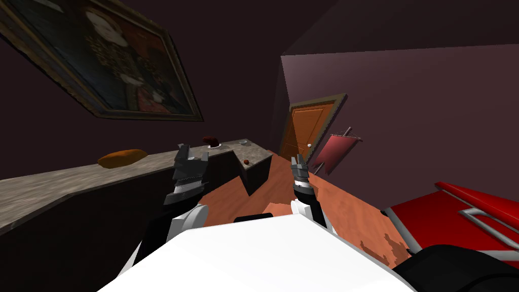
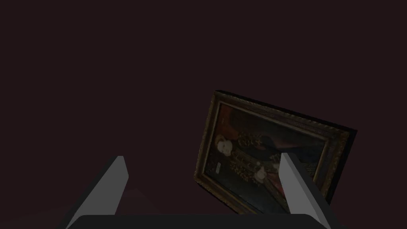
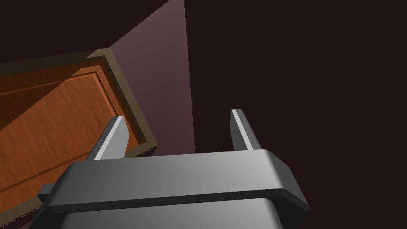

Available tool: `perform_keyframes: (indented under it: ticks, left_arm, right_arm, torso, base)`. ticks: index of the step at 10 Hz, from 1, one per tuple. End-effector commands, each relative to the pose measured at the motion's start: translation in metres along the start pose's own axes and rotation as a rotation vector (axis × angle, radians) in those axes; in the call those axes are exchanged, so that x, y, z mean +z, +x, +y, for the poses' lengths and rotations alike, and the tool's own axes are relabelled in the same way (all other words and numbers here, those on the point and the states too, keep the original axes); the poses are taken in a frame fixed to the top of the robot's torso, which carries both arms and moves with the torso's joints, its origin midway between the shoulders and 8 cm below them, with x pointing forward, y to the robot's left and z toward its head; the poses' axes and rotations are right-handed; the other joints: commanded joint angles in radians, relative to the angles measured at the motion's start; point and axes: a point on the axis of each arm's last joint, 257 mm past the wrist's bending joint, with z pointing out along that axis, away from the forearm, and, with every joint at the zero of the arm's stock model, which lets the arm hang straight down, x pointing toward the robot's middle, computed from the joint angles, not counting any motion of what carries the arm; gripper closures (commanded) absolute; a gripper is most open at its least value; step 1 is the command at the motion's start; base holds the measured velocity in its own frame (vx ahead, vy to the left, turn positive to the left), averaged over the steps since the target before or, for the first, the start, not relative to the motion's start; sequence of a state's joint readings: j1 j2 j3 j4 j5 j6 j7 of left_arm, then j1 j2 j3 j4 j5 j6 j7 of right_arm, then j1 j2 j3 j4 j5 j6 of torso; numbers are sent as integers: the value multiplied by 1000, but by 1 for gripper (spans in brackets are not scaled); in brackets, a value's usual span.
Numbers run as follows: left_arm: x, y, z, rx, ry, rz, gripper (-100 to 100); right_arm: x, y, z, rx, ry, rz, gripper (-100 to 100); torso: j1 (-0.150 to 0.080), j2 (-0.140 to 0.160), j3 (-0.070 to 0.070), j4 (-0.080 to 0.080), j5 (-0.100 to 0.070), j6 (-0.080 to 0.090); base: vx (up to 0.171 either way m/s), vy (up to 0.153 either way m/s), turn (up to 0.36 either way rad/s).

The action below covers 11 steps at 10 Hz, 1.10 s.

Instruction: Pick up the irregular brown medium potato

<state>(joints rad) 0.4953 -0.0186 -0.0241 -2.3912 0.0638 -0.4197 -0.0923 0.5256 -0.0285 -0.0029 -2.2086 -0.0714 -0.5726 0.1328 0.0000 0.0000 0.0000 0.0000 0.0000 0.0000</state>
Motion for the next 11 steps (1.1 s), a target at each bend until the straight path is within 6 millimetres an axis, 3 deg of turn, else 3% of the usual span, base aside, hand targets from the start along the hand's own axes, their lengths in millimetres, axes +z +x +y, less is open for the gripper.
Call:
perform_keyframes:
  ticks: [1,4,8,11]
  left_arm:
    - [3,10,12,-14,-20,36,-100]
    - [7,25,39,-40,-69,79,-100]
    - [14,53,96,-77,-183,153,-100]
    - [17,63,115,-85,-222,177,-100]
  right_arm:
    - [0,0,0,0,0,0,0]
    - [0,0,0,0,0,0,0]
    - [0,0,0,0,0,0,0]
    - [0,0,0,0,0,0,0]
  torso:
    - [0,0,0,0,0,0]
    - [5,3,2,1,1,0]
    - [5,3,1,1,1,0]
    - [3,1,1,0,1,0]
  base:
    - [-29,41,-48]
    - [-46,74,-58]
    - [-44,77,-67]
    - [-23,46,-31]
